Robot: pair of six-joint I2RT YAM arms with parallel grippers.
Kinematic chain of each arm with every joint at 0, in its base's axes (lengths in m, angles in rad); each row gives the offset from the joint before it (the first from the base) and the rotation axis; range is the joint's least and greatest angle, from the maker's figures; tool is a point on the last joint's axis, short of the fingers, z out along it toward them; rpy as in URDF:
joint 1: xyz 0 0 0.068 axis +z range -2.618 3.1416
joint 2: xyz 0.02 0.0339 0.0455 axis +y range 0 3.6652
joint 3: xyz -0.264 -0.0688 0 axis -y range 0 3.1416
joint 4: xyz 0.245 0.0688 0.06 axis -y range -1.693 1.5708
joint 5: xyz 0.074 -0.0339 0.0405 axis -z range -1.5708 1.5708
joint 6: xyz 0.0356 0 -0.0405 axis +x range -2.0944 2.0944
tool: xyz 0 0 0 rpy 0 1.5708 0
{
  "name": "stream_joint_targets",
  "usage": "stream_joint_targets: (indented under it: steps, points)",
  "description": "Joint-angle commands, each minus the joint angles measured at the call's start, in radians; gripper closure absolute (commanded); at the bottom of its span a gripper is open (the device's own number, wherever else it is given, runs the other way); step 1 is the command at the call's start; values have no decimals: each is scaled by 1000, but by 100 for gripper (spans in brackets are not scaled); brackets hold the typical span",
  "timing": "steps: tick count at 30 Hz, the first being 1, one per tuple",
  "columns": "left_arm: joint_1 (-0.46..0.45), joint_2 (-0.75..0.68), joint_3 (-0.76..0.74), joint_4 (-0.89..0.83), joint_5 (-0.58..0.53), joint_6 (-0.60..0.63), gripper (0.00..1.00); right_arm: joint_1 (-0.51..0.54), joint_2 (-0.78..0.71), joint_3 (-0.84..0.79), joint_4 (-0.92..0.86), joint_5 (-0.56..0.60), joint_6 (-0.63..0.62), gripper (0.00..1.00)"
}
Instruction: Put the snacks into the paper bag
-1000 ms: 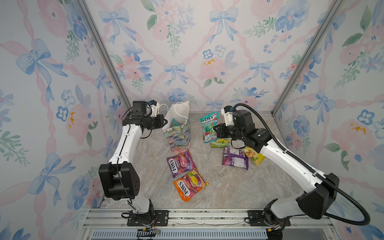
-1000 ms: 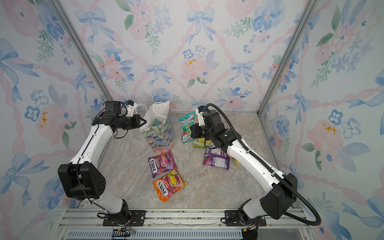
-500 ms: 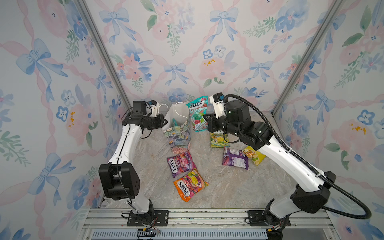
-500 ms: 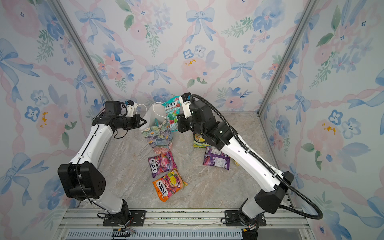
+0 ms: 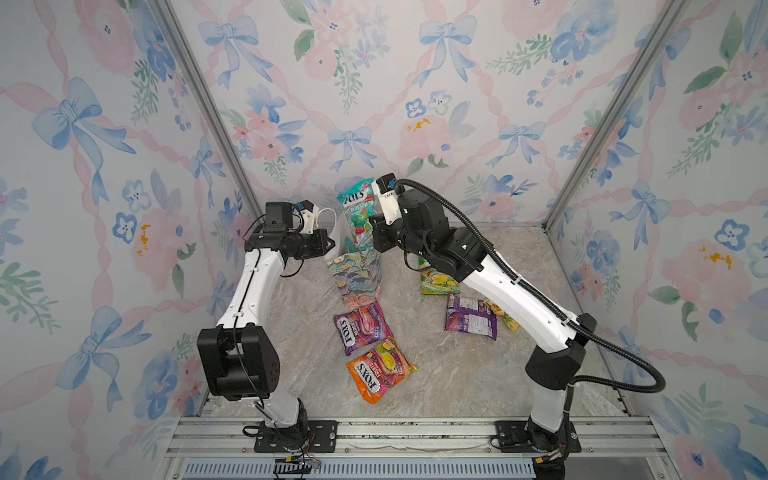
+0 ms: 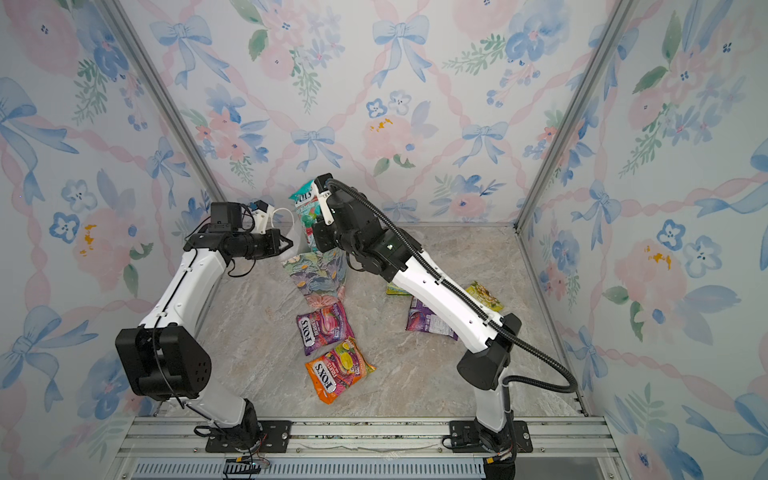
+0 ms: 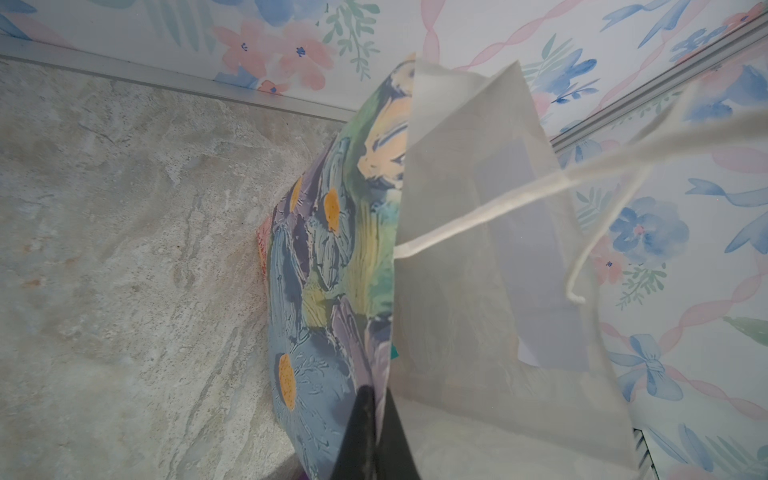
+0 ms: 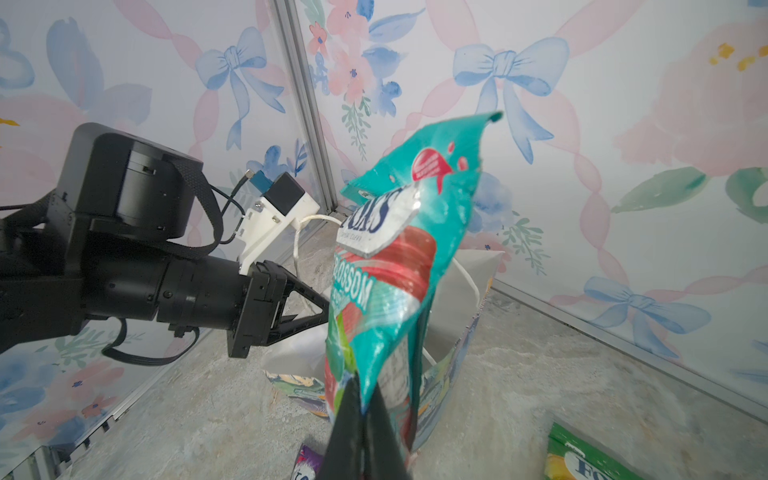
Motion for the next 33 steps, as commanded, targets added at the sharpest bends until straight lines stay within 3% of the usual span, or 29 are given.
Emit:
stream_joint_targets:
  steps: [1,9,33]
  points:
    - [5,-19,-15,-19,22,-12,100,24,83,138,-4,52,-32,100]
    - [5,-26,-15,-19,25,-13,100,71,277,369,-20,164,-77,100]
    - [5,-38,-13,-20,20,-12,100,56,328,319,29,474,-267,100]
